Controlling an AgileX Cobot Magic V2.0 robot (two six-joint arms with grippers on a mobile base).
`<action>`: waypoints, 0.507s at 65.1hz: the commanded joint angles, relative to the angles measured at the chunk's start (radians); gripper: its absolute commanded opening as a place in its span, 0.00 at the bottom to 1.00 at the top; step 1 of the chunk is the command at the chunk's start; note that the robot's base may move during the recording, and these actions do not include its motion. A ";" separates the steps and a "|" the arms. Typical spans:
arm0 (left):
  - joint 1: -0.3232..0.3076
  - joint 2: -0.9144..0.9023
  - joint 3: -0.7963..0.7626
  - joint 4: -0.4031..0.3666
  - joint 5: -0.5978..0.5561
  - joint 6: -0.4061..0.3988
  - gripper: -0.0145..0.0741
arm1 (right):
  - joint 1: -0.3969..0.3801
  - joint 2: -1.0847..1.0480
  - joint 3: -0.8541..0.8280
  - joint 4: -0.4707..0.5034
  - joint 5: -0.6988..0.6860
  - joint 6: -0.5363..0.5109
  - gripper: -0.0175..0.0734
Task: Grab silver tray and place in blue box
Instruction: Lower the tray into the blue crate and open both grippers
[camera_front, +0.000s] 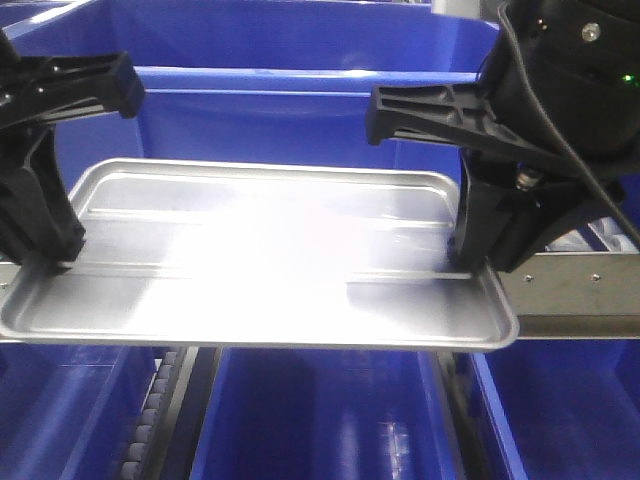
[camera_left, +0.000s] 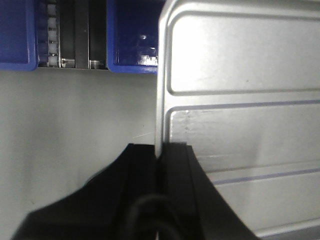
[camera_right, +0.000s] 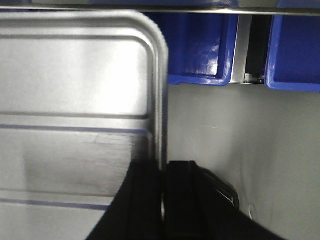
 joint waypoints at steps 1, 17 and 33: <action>-0.004 -0.028 -0.074 0.039 0.022 0.003 0.05 | -0.010 -0.041 -0.078 -0.041 0.022 -0.008 0.26; -0.004 -0.028 -0.305 0.044 0.059 0.064 0.05 | -0.009 -0.050 -0.321 -0.042 0.091 -0.037 0.26; 0.031 0.006 -0.433 0.197 -0.132 0.064 0.05 | -0.044 -0.015 -0.462 -0.220 -0.072 -0.045 0.26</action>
